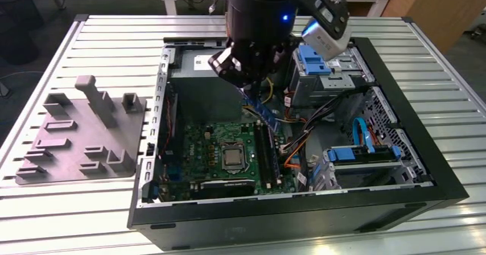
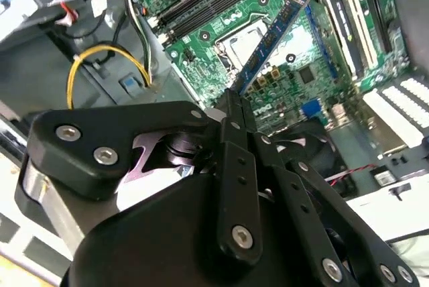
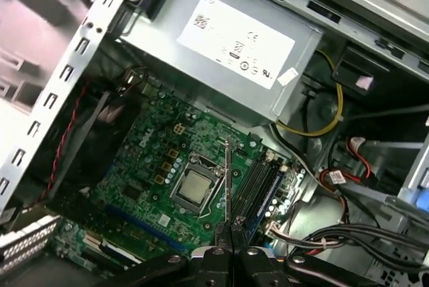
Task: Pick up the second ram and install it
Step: 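Insert the second ram into the second slot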
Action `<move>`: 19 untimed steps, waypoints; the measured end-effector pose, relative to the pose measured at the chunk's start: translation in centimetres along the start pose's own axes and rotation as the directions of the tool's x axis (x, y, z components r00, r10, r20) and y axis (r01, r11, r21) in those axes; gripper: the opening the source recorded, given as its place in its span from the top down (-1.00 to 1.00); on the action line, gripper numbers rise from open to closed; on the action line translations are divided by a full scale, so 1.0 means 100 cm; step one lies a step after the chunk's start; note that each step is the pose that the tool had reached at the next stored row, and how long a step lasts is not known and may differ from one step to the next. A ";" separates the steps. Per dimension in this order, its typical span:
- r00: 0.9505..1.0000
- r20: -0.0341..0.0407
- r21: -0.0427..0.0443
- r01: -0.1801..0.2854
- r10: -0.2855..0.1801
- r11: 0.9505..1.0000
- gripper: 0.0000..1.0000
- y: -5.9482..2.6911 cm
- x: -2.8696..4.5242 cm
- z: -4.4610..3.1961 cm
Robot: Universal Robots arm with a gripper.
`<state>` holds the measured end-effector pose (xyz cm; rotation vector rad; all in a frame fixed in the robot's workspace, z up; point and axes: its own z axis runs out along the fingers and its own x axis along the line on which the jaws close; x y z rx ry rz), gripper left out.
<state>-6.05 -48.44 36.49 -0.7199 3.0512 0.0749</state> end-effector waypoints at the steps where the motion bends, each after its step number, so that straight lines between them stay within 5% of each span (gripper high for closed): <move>1: 1.000 0.001 0.000 -0.018 0.018 1.000 0.77 0.0000 0.0000 0.0001; 6: 0.994 0.005 0.002 -0.108 0.108 0.994 0.77 0.0000 0.0000 0.0006; 10: 0.984 0.008 0.002 -0.180 0.180 0.984 0.77 0.0000 0.0000 0.0011; 14: 0.968 0.012 0.003 -0.252 0.251 0.968 0.77 -0.0001 0.0000 0.0015; 19: 0.941 0.016 0.003 -0.337 0.337 0.941 0.77 -0.0001 0.0000 0.0022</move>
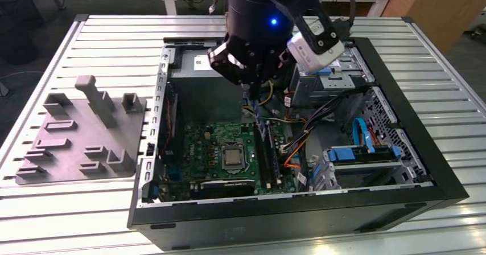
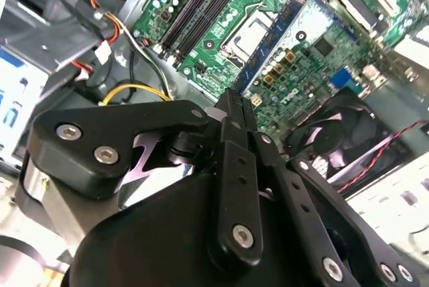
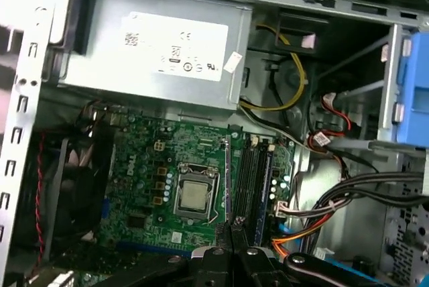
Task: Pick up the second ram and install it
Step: 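Insert the second ram into the second slot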
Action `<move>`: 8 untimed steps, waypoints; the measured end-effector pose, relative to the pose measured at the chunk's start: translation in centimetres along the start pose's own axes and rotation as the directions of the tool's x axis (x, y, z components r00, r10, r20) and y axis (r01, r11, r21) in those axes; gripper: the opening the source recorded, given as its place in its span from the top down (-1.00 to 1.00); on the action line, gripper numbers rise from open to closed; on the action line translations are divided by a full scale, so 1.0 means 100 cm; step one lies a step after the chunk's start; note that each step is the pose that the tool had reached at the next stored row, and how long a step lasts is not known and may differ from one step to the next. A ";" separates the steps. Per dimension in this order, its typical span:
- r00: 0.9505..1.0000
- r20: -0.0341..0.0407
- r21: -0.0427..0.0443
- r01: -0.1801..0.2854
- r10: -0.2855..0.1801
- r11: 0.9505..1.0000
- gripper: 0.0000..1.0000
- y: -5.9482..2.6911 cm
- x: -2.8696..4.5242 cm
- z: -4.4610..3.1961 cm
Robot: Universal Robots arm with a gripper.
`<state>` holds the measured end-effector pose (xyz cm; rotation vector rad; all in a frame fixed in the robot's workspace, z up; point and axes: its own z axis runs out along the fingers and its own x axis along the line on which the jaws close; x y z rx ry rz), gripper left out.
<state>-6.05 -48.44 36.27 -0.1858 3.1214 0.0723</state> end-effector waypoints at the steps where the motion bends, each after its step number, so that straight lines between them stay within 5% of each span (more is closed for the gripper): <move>1: 1.000 0.001 0.000 -0.020 0.020 1.000 0.77 0.0000 0.0000 0.0002; 5: 0.997 0.004 0.001 -0.083 0.083 0.997 0.77 0.0000 0.0000 0.0007; 8: 0.997 0.005 0.000 -0.081 0.081 0.997 0.77 -0.0001 0.0000 0.0022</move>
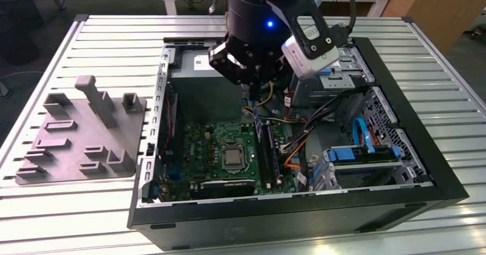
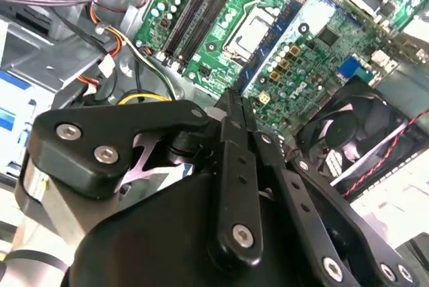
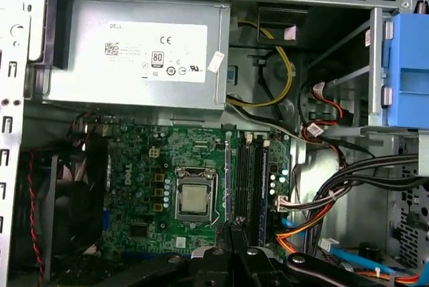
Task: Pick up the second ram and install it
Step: 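Insert the second ram into the second slot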
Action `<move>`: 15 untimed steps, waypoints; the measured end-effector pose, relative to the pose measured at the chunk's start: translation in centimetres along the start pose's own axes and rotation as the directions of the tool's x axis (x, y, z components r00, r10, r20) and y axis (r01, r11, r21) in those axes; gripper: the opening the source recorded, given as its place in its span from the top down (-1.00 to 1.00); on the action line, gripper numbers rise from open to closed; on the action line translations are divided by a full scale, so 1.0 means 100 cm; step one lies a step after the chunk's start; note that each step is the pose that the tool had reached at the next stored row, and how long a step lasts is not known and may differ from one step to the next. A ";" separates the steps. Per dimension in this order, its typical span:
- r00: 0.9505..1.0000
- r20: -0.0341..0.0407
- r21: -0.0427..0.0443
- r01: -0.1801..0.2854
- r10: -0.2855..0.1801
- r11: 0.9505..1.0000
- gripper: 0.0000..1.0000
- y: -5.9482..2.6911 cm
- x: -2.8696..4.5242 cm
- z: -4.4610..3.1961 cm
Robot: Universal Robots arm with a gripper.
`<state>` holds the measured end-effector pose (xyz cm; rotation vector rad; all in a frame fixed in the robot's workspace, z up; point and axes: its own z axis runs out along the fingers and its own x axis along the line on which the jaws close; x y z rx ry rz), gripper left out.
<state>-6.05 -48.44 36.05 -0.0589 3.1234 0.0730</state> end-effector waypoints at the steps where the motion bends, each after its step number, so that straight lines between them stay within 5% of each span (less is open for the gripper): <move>1: 1.000 0.000 0.000 0.010 -0.010 1.000 0.77 0.0000 0.0000 0.0007; 6: 0.998 -0.001 -0.001 0.055 -0.055 0.998 0.77 -0.0005 -0.0005 0.0063; 15: 0.999 -0.001 -0.001 0.052 -0.052 0.999 0.77 -0.0086 -0.0075 0.0161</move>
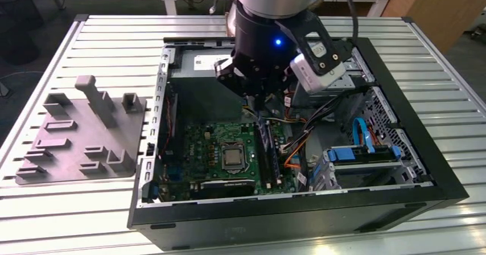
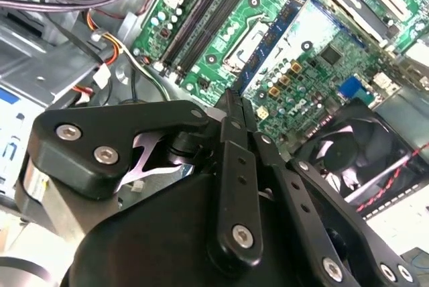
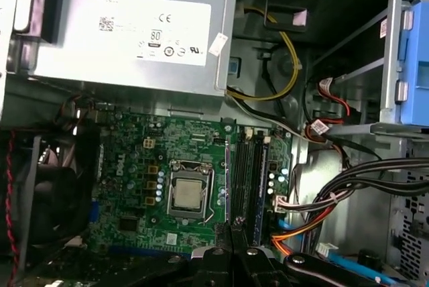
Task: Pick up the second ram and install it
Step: 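Insert the second ram into the second slot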
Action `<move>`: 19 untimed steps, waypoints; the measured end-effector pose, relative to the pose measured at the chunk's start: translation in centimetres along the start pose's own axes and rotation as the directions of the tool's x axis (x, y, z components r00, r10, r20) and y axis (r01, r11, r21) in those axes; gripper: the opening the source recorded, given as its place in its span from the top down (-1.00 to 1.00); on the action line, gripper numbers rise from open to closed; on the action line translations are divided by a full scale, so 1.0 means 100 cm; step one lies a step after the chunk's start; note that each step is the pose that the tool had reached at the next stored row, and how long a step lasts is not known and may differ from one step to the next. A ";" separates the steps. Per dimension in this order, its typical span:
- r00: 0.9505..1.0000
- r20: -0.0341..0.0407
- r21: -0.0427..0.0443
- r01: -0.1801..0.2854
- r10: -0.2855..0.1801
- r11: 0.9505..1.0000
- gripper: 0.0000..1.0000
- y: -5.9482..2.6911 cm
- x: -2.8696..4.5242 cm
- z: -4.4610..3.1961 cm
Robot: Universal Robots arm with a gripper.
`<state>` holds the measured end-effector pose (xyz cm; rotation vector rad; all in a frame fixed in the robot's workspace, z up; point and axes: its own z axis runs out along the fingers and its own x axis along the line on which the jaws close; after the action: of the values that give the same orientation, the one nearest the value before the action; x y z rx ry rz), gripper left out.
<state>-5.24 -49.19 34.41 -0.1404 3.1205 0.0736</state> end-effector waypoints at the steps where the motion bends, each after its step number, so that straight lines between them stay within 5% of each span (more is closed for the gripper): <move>1: 1.000 0.000 0.000 0.000 0.000 1.000 0.77 -0.0008 -0.0014 0.0010; 19: 1.000 0.001 0.000 -0.024 0.024 1.000 0.77 -0.0074 -0.0067 0.0185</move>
<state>-4.48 -49.78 32.54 -0.1031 3.1214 0.0732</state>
